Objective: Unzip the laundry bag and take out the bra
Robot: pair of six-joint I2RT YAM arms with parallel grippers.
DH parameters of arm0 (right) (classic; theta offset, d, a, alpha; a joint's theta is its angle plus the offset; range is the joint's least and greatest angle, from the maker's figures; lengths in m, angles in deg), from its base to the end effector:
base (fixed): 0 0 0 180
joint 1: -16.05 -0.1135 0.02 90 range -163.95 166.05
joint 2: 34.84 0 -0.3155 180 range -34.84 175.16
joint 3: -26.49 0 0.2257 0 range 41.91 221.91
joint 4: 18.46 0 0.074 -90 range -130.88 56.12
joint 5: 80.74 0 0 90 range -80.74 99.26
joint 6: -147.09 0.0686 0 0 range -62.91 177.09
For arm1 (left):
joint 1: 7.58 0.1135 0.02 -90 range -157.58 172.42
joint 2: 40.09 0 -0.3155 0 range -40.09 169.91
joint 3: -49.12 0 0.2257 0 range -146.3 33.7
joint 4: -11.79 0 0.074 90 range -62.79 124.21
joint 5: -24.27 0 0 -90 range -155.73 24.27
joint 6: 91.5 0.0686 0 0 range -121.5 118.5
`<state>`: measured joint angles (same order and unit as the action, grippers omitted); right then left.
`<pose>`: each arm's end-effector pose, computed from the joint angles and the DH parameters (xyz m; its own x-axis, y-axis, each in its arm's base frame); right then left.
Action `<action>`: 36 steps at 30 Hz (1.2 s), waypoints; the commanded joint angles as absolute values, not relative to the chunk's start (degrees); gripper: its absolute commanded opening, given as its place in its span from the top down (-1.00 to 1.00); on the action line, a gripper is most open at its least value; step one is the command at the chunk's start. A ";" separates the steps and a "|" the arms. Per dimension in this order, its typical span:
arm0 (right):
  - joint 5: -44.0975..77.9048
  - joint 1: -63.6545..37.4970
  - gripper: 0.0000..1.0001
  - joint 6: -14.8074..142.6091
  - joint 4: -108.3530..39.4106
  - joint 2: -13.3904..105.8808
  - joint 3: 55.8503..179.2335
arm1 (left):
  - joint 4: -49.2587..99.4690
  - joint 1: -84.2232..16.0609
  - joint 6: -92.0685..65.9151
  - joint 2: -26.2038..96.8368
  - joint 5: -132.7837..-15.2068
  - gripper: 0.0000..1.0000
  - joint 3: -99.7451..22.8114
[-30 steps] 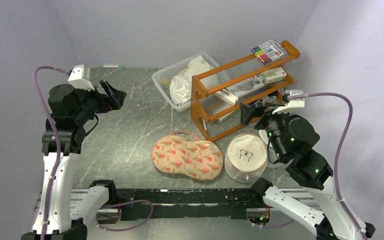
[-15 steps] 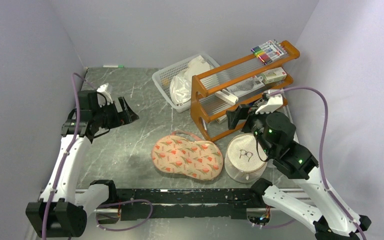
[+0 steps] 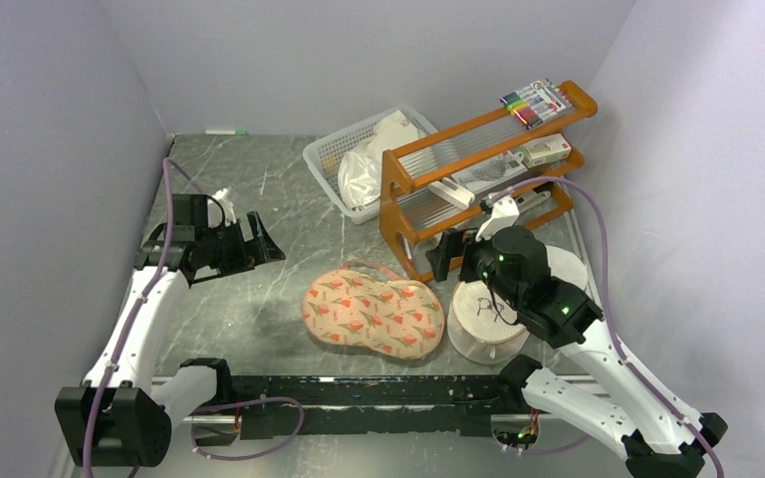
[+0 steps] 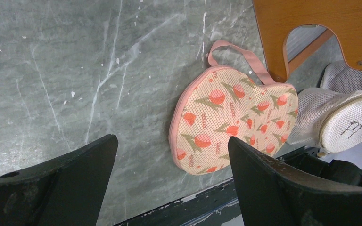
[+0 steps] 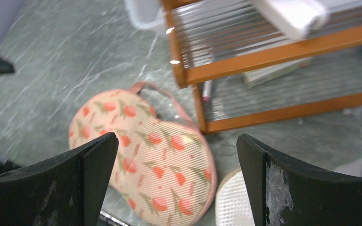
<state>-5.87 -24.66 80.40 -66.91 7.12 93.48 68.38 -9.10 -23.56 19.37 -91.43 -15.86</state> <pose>0.1016 0.0638 0.3642 -0.4540 0.1133 -0.8838 -0.2923 0.9181 0.2678 0.1688 -0.0342 0.3013 -0.8320 -0.3165 -0.4557 -0.0175 0.8359 -0.5487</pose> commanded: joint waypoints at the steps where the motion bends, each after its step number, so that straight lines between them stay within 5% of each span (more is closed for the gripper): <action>1: 11.37 -24.47 -1.00 76.83 -61.83 8.50 91.12 | 65.96 -9.52 -23.62 16.46 -89.88 -0.99 -17.28; 11: 35.32 -28.38 -1.00 81.17 -50.58 19.84 84.44 | 60.37 -9.52 -22.24 12.28 -87.58 -0.99 -17.00; 28: -18.51 -54.14 -1.00 91.58 -62.90 40.29 88.21 | 57.58 -9.34 -23.70 0.89 -85.47 -0.99 -13.77; 36: -17.84 -56.01 -1.00 89.14 -60.82 51.72 93.64 | 57.33 -9.12 -23.32 1.98 -87.73 -0.99 -13.65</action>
<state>-16.98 -55.22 90.01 -63.33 47.66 90.18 59.46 -9.19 -23.39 1.71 -86.55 -14.11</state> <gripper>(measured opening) 0.997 0.993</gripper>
